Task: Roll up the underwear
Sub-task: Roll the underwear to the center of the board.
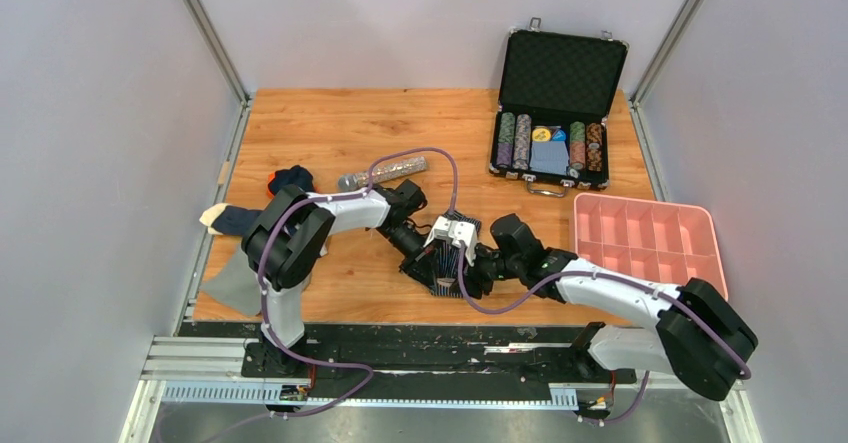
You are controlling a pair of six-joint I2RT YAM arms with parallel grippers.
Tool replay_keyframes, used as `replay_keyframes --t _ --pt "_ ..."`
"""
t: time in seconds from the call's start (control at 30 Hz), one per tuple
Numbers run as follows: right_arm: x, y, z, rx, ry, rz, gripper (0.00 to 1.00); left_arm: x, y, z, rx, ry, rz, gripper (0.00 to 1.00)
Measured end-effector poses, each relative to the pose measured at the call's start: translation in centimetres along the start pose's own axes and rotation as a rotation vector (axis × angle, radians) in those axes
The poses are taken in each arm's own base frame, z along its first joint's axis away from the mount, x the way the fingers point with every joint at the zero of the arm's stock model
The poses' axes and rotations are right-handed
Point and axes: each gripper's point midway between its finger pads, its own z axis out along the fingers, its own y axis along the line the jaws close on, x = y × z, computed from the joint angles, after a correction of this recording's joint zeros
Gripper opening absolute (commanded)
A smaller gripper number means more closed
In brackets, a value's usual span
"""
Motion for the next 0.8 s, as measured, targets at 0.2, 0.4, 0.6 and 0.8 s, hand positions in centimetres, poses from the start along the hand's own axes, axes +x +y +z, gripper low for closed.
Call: replay_keyframes --t 0.2,0.4,0.6,0.8 --pt "0.0 0.0 0.4 -0.01 0.001 0.033 0.11 0.5 0.0 -0.2 0.007 0.002 -0.025 0.0" --pt "0.2 0.3 0.5 -0.015 -0.004 0.197 0.0 1.0 -0.6 0.0 0.044 -0.002 -0.056 0.0" --pt "1.5 0.9 0.1 -0.038 -0.007 0.37 0.0 1.3 -0.4 1.0 0.161 -0.005 -0.133 0.0" --pt "2.2 1.3 -0.1 -0.041 0.0 0.471 0.0 1.5 -0.6 1.7 0.268 -0.025 -0.24 0.0"
